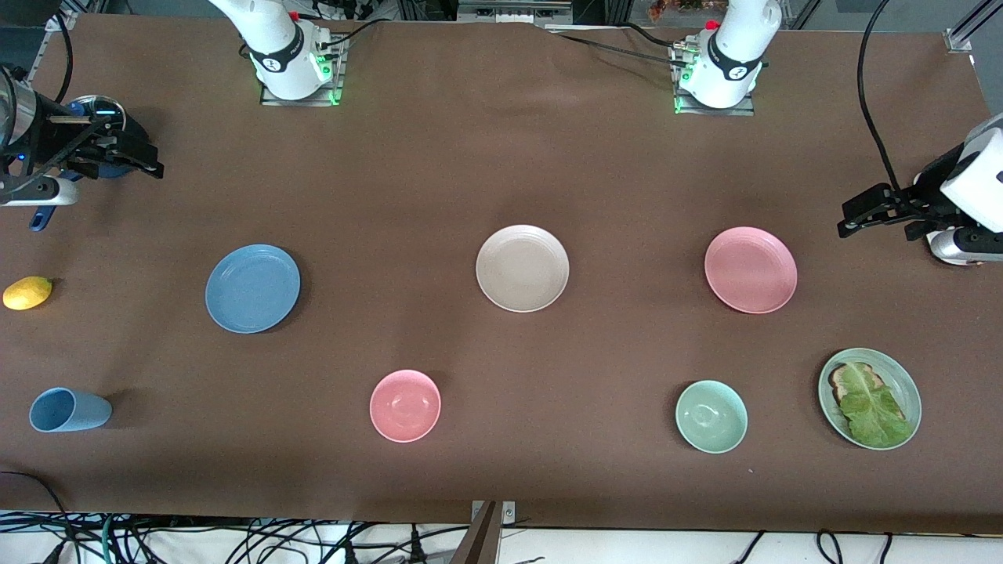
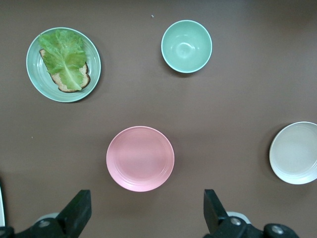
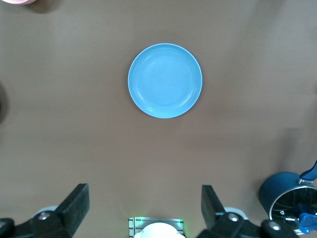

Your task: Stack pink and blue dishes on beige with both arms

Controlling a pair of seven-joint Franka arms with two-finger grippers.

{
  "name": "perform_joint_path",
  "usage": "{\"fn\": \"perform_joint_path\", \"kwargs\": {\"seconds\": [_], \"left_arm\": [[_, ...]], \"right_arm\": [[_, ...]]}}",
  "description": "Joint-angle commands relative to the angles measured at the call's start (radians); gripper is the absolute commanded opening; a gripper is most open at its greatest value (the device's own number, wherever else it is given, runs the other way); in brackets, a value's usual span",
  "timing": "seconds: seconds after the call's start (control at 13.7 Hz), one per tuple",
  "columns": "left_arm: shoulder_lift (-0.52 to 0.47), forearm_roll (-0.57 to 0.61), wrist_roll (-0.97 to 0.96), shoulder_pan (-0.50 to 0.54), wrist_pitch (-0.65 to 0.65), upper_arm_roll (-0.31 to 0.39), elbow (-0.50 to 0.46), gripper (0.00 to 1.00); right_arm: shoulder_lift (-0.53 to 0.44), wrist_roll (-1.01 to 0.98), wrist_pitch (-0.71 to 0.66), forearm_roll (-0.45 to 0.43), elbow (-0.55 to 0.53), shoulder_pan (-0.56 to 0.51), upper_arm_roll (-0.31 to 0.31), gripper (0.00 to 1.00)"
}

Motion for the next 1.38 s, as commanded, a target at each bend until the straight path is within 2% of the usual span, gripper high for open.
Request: {"fn": "perform_joint_path", "kwargs": {"seconds": [0.0,0.73,0.95,1.09,1.31], "left_arm": [[0.013,0.013,0.006,0.005,-0.004,-0.003,0.031,1.00],[0.005,0.018,0.012,0.008,0.024,-0.001,0.004,1.00],[-0.045,0.081,0.045,0.008,0.102,-0.001,-0.094,1.00],[-0.073,0.084,0.055,0.012,0.166,0.000,-0.183,1.00],[-0.078,0.084,0.091,0.029,0.211,0.011,-0.261,1.00]], "right_arm": [[0.002,-0.006,-0.019,-0.010,0.018,-0.012,0.011,1.00],[0.002,-0.004,-0.019,-0.010,0.018,-0.012,0.011,1.00],[0.002,-0.006,-0.019,-0.010,0.018,-0.012,0.011,1.00],[0.002,-0.004,-0.019,-0.010,0.018,-0.012,0.011,1.00],[0.002,-0.004,-0.019,-0.010,0.018,-0.012,0.011,1.00]]}}
